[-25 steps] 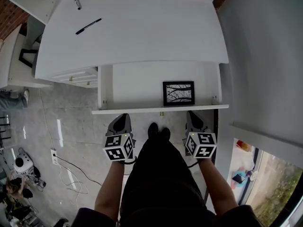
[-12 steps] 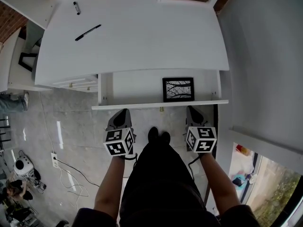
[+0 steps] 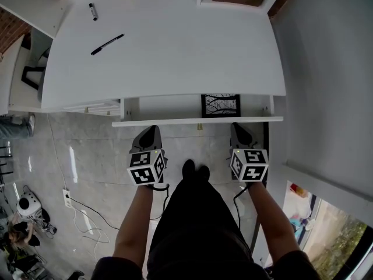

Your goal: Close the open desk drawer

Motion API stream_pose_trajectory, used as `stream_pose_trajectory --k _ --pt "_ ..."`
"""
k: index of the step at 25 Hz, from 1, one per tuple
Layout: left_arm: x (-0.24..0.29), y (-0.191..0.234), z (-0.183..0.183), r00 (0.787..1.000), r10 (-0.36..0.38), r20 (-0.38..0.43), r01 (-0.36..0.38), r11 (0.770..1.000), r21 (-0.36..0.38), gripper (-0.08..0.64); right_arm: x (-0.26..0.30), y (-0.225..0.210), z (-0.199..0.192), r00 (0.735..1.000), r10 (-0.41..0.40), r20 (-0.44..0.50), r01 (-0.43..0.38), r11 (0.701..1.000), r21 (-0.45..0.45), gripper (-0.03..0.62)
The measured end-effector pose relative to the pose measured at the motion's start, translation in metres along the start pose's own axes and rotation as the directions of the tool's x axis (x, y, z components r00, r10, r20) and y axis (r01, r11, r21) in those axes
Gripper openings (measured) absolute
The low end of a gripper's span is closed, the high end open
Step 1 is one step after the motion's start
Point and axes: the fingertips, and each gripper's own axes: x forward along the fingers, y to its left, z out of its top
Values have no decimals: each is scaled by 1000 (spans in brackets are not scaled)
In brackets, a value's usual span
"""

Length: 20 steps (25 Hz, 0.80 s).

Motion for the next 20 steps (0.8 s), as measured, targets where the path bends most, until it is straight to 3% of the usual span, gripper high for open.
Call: stream_pose_trajectory --k 20 --pt "52 13 47 999 22 45 -21 1000 -5 9 52 -17 44 1000 -1 26 2 999 -34 5"
